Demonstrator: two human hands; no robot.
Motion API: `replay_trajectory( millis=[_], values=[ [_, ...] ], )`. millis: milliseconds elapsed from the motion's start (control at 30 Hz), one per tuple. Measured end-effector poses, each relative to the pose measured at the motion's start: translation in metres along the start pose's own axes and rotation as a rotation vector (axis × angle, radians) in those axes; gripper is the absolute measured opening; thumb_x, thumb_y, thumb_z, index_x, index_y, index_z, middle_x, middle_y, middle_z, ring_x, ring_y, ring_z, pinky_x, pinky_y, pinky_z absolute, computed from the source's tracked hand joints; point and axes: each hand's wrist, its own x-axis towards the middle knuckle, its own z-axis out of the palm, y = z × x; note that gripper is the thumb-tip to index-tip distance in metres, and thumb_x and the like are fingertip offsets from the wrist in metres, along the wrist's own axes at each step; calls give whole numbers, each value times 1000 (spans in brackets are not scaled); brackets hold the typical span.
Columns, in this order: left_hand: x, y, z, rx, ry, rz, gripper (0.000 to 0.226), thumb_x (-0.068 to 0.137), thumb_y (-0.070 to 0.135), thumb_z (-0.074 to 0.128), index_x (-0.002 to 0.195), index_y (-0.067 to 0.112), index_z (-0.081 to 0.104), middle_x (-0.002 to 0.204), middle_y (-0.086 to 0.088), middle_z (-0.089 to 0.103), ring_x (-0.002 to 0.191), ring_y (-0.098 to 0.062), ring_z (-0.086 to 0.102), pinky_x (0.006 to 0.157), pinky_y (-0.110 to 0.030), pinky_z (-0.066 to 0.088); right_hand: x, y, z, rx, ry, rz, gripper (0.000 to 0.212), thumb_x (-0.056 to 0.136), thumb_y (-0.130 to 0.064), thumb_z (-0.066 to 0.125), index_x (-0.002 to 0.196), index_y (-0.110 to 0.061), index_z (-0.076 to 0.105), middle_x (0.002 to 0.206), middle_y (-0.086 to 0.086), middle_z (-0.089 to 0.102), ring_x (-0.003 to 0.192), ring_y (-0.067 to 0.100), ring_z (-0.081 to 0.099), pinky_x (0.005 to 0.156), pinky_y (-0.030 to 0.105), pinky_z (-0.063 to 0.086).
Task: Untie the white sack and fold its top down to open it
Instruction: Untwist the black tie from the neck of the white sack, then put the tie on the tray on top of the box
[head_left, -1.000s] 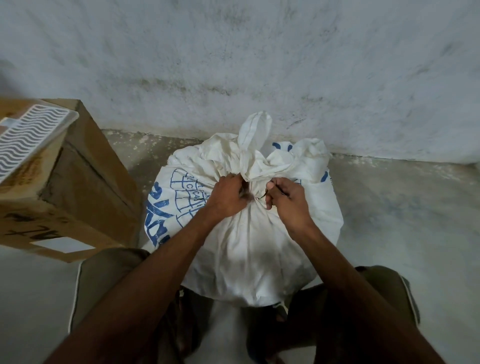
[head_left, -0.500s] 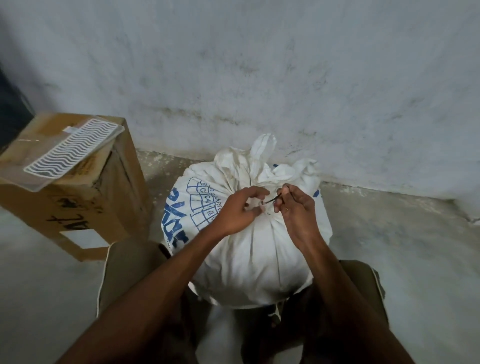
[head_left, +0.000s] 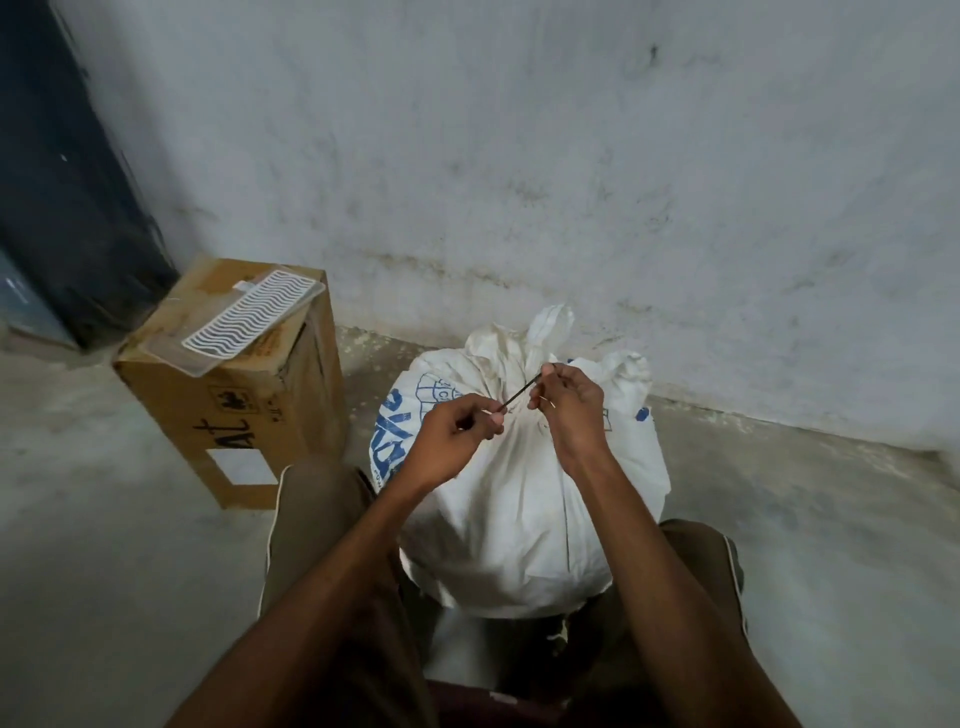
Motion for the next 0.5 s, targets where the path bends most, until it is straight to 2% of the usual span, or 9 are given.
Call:
replay_trajectory(
  millis=[67, 133, 200, 300, 400, 500],
  values=[
    [-2, 1, -16, -19, 24, -26, 7, 91, 11, 70, 94, 14, 75, 85, -21, 72, 81, -19, 71, 85, -39, 57, 2, 0, 17, 33, -1, 17, 7, 98, -6, 61, 97, 1, 62, 69, 11, 58, 58, 19, 55, 57, 30, 49],
    [-4, 4, -30, -34, 62, -27, 7, 93, 7, 68, 94, 3, 74, 86, -29, 69, 76, -14, 67, 79, -30, 56, 3, 6, 32, 21, -45, 71, 11, 96, -12, 66, 94, -1, 66, 73, 11, 61, 62, 22, 56, 59, 33, 49],
    [-5, 5, -41, -51, 117, -15, 12, 93, 6, 67, 97, -5, 72, 80, -28, 67, 72, -14, 64, 74, -24, 54, 0, 17, 48, -65, -157, 122, 18, 93, -18, 72, 93, 0, 70, 80, 12, 64, 71, 25, 58, 65, 37, 51],
    [2, -4, -58, -112, 191, -44, 12, 91, 5, 69, 98, -4, 74, 80, -23, 70, 70, -14, 66, 70, -22, 53, -5, 31, 77, -194, -267, 131, 19, 90, -18, 74, 94, 1, 74, 79, 12, 70, 73, 25, 63, 72, 43, 54],
    [23, -5, -72, -85, 256, -52, 11, 93, 6, 68, 98, 0, 75, 85, -22, 74, 67, -9, 66, 65, -21, 50, 8, 32, 110, -214, -245, 90, 6, 89, -11, 75, 85, -7, 75, 71, 10, 71, 62, 19, 62, 64, 34, 54],
    [53, -2, -92, -50, 321, -14, 12, 93, 6, 67, 97, -3, 75, 84, -19, 74, 65, -7, 65, 65, -22, 51, 37, 34, 141, -266, -215, 45, 5, 88, -8, 75, 83, -8, 73, 69, 10, 71, 55, 15, 61, 56, 28, 50]
  ],
)
